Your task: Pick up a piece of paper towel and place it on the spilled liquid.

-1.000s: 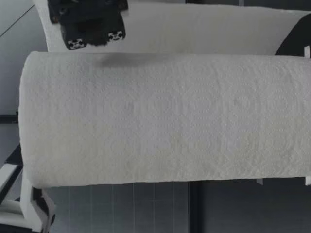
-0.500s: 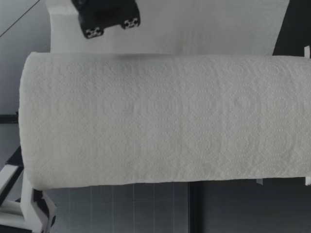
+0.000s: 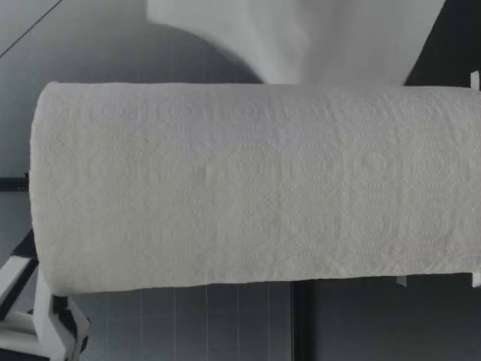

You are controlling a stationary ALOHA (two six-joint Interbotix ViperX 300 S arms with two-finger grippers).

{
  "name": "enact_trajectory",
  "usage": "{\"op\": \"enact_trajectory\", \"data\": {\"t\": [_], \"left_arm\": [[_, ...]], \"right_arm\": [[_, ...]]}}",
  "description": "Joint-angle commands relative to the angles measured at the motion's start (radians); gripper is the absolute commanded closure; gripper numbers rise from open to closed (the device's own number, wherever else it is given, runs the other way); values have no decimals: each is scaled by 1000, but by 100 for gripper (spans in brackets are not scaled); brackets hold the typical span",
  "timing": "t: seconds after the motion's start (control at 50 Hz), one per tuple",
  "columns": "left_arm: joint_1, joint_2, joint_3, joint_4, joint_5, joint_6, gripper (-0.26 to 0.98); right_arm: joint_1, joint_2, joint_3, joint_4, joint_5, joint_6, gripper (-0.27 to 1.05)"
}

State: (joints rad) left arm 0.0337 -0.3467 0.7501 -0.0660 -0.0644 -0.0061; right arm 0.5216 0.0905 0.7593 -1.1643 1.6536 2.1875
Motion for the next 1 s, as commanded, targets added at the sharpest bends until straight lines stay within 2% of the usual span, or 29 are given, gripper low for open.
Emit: {"op": "enact_trajectory", "data": {"t": [0.0, 0.12, 0.44, 0.56, 0.76, 0.82, 0.98], "left_arm": [[18, 71, 31, -3, 61, -5, 57], [18, 69, 31, -8, 61, -5, 57], [18, 67, 23, -14, 58, -6, 57], [18, 69, 23, -20, 48, -6, 57], [18, 71, 29, -31, 46, -6, 57], [18, 72, 28, -31, 44, -5, 57], [18, 81, 26, -32, 40, -5, 57]], "right_arm": [[11, -37, 29, 40, 17, 6, 96], [12, -60, 103, 103, 37, 3, 96], [-17, -190, 302, 129, 14, 11, 96], [-104, -241, 390, 121, -69, 5, 96], [-184, -331, 419, 2, -104, 0, 96], [-225, -351, 439, -11, -123, 5, 96], [-388, -388, 459, -138, -187, -54, 96]]}}
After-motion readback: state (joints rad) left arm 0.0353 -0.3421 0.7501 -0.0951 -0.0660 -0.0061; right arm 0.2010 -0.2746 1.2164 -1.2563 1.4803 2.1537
